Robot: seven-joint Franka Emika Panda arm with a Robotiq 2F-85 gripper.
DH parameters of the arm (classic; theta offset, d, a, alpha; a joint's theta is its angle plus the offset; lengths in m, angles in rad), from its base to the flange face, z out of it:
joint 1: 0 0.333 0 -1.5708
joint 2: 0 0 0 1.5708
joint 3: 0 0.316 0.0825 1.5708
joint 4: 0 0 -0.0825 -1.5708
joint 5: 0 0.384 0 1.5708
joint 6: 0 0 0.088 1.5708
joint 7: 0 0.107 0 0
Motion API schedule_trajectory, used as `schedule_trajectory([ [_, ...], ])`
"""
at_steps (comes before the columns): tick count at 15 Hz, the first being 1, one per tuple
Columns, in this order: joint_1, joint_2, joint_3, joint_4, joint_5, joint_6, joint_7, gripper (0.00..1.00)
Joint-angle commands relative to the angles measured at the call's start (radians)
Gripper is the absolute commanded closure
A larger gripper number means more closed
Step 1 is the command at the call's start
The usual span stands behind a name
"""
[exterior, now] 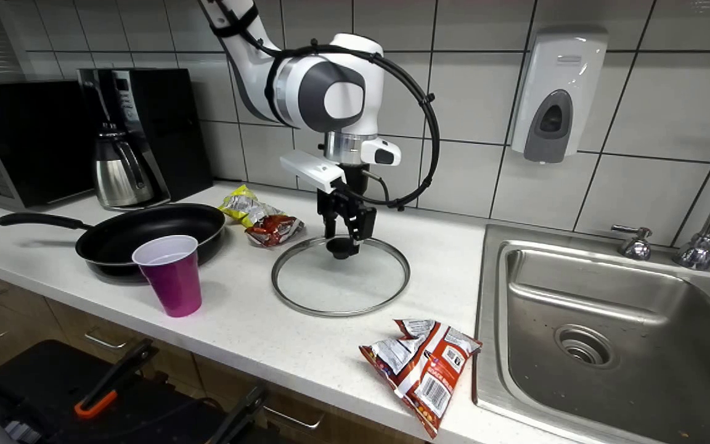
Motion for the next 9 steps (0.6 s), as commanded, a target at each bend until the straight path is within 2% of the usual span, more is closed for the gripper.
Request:
schedule_trajectory([
  [1,-0.028,-0.021,0.025,0.01,0.027,-0.004,-0.037,0.0],
  [9,-0.008,-0.112,0.04,-0.051,0.016,0.001,-0.035,0.0],
])
